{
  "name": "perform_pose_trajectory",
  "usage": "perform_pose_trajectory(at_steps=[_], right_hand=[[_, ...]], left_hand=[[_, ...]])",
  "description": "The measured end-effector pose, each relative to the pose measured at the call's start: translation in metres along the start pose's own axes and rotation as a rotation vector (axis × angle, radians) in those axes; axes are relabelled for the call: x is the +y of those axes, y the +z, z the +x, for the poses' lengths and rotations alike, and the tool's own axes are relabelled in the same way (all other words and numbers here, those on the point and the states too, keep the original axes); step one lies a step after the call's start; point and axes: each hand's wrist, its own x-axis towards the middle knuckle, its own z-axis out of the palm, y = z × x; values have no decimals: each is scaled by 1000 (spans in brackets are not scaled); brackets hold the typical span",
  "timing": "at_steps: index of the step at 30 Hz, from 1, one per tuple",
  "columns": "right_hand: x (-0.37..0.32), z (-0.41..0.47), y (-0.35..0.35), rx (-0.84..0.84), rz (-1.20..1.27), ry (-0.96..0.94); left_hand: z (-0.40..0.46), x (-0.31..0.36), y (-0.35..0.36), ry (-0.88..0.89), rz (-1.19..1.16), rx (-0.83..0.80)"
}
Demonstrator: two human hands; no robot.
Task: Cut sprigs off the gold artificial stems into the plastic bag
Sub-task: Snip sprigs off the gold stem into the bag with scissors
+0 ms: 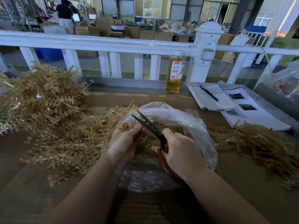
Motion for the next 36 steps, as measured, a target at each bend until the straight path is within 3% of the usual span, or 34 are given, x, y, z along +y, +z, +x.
perform_pose_trajectory(at_steps=[9, 20, 32, 36], right_hand=[[-1, -2, -2, 18, -49, -10], [0, -3, 1, -17, 28, 19], [5, -8, 4, -24, 110, 37], [1, -7, 5, -5, 107, 36]], left_hand=[[0, 0, 0, 5, 4, 2], [2, 1, 0, -23, 40, -35], [1, 5, 3, -62, 15, 28], [2, 2, 0, -19, 47, -33]])
